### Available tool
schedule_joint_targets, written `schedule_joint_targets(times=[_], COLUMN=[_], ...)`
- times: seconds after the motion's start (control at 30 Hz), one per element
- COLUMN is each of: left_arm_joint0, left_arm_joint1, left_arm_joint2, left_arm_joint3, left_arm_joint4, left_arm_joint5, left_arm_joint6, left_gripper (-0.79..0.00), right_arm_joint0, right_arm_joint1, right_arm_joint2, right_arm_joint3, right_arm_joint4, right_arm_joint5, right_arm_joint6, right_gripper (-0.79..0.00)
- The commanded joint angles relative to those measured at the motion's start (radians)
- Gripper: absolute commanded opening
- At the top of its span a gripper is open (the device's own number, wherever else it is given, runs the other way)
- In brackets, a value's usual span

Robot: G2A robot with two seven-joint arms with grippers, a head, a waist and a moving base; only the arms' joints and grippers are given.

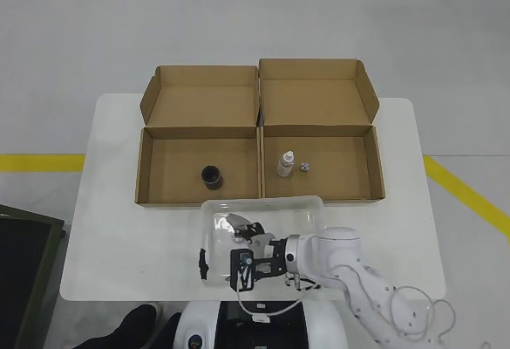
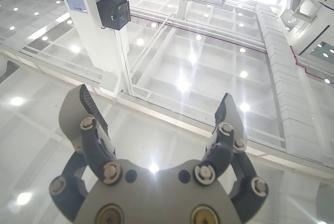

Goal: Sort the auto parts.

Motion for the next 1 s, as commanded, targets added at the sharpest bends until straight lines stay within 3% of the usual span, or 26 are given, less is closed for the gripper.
schedule_joint_targets(times=[0.0,0.2,0.43,0.8,0.97], left_arm_joint0=[0.000,0.000,0.000,0.000,0.000], left_arm_joint1=[0.000,0.000,0.000,0.000,0.000], left_arm_joint2=[0.000,0.000,0.000,0.000,0.000], left_arm_joint3=[0.000,0.000,0.000,0.000,0.000], left_arm_joint4=[0.000,0.000,0.000,0.000,0.000], left_arm_joint5=[0.000,0.000,0.000,0.000,0.000], left_arm_joint6=[0.000,0.000,0.000,0.000,0.000], left_gripper=[0.000,0.000,0.000,0.000,0.000], right_arm_joint0=[-0.001,0.015,0.044,0.089,0.108], right_arm_joint1=[0.002,0.002,-0.002,-0.010,-0.015], right_arm_joint2=[-0.003,-0.022,-0.043,-0.070,-0.085], right_arm_joint3=[0.018,0.082,0.148,0.228,0.258], right_arm_joint4=[-0.011,-0.022,-0.012,0.014,0.023], right_arm_joint5=[0.008,0.037,0.065,0.108,0.121], right_arm_joint6=[-0.004,-0.009,-0.003,0.007,0.008], right_gripper=[0.000,0.000,-0.215,-0.311,-0.403])
